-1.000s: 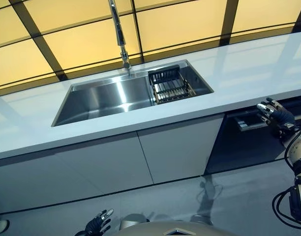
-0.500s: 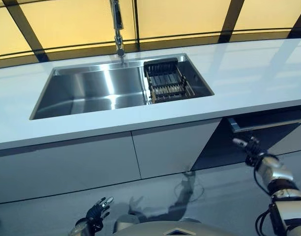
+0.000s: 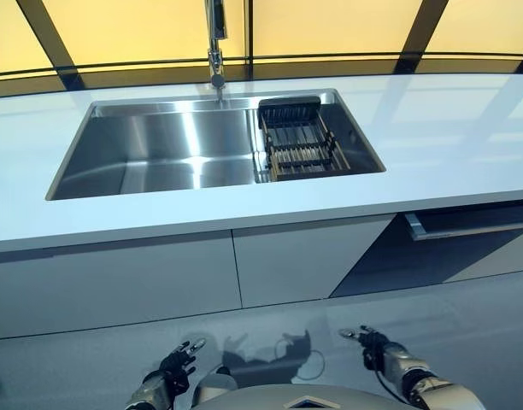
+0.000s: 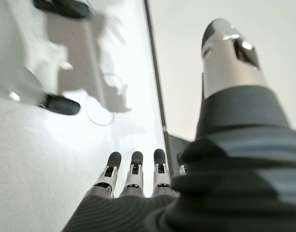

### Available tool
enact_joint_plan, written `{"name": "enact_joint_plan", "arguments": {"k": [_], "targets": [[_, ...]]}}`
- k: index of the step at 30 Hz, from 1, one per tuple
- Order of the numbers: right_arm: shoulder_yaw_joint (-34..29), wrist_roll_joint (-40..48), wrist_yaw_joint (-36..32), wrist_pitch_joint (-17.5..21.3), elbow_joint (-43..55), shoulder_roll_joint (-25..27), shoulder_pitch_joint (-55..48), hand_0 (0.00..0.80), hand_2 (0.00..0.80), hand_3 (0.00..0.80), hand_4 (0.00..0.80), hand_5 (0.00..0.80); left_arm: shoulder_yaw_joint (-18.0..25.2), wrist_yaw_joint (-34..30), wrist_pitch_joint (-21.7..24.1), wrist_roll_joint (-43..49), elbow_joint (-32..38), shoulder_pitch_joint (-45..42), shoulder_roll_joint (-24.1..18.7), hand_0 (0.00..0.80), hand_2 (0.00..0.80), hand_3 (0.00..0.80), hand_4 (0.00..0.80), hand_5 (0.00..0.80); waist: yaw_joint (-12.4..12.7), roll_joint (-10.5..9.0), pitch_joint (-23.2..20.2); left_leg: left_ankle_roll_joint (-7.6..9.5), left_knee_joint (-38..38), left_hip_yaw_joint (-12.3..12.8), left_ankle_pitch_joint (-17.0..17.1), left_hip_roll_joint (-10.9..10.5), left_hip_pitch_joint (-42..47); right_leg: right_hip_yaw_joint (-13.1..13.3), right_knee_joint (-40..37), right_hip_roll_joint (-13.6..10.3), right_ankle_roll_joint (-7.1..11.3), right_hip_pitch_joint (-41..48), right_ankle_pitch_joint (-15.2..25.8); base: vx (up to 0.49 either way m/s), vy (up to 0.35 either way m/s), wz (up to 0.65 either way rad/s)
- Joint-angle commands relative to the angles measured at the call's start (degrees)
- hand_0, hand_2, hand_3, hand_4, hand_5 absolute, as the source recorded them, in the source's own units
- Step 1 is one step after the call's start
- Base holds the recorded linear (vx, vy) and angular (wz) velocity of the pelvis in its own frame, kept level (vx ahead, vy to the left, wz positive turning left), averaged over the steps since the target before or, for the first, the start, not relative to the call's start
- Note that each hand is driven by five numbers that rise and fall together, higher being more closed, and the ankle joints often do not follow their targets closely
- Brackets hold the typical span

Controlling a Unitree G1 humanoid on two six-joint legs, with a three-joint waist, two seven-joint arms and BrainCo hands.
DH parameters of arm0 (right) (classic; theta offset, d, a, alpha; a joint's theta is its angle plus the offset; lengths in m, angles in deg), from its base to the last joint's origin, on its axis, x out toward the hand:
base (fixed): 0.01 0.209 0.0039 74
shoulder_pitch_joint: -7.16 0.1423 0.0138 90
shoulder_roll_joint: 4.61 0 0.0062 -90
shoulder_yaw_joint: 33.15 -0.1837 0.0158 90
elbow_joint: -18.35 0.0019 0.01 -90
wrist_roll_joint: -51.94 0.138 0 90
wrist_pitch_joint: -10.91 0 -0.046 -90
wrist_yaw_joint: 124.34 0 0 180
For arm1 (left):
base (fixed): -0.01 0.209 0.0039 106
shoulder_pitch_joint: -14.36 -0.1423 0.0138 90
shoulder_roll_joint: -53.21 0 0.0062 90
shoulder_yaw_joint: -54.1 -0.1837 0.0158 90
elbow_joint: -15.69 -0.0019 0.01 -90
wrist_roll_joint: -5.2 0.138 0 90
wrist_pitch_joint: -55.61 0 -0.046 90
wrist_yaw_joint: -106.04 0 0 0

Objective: Take plates into dishwasher

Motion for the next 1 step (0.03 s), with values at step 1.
{"name": "enact_joint_plan", "arguments": {"k": [1], "targets": [[1.8, -0.7, 1.1, 0.9, -3.3, -1.1, 2.1, 0.000, 0.000, 0.000, 0.000, 0.000, -0.4, 0.1, 0.8, 1.7, -4.0, 4.7, 1.8, 0.000, 0.000, 0.000, 0.000, 0.000, 0.1, -1.30, -1.0, 1.58, -0.6, 0.9, 1.4, 0.9, -0.8, 0.8, -0.2, -2.3, 1.00, -2.0, 4.1, 0.017, 0.034, 0.04]]}}
